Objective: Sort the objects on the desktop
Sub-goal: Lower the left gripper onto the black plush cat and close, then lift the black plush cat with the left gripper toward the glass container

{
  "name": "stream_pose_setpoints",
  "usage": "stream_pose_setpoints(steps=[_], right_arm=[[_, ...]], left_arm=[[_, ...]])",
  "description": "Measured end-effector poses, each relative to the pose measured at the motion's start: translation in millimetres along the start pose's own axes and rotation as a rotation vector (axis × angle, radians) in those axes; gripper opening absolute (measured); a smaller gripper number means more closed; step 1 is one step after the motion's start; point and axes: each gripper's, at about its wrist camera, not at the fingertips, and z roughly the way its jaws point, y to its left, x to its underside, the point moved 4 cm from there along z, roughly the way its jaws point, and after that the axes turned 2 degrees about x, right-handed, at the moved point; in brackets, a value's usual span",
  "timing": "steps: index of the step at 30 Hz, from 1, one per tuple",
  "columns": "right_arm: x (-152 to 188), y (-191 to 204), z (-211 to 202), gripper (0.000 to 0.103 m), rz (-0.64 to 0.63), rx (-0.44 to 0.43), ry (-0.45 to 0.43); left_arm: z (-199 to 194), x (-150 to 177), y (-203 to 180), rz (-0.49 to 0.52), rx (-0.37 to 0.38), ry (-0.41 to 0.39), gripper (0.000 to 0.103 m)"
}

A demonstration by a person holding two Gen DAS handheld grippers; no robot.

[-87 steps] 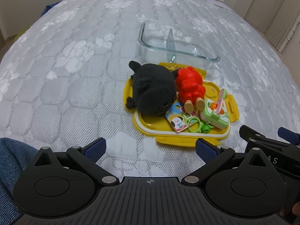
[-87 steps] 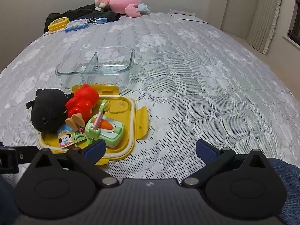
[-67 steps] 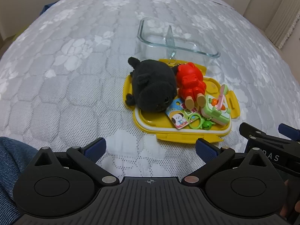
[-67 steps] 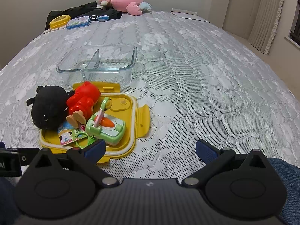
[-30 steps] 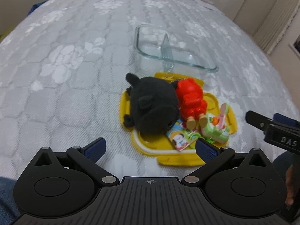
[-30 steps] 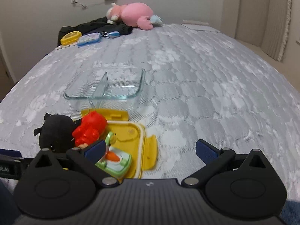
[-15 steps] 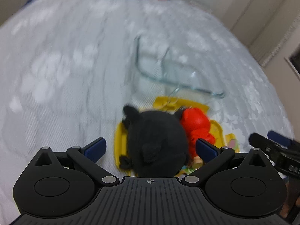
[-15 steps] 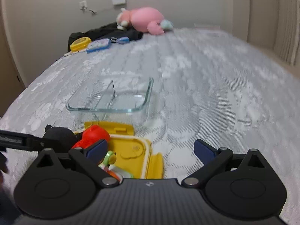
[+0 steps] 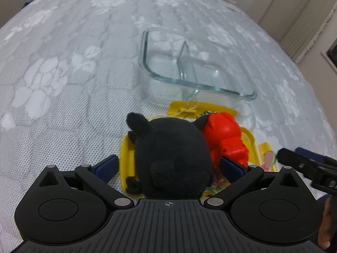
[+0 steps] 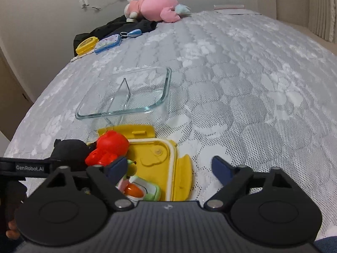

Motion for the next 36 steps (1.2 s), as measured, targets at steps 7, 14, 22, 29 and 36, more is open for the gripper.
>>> stream_pose_setpoints(steps=[7, 14, 22, 29, 36], right_arm=[[1.1, -1.0, 2.4, 0.088, 0.026, -0.016, 0.013], [2.8, 2.5, 4.9, 0.091, -0.004, 0.002, 0.01], [1.2, -1.9, 0.7, 0.094, 0.007, 0.018, -0.013], [-2.7, -9.1, 1.8, 0.095, 0.062, 0.003, -0.009], [-3.5, -16.0, 0.7, 0.096, 0.102, -0.01, -0.01]], left_arm=[[2.4, -0.5, 8.5, -0.03, -0.026, -0.017, 0.103], [-6.4, -0.3, 5.5, -0.007, -0.019, -0.052, 0.084], [-28.8, -1.2, 8.0, -0.06, 0.03, -0.06, 0.08], [-64.1, -21.4, -6.0, 0.011, 0.021, -0.084, 0.071], [-78.5, -57.1, -2.8, -0.025, 0.03, -0.129, 0.058]])
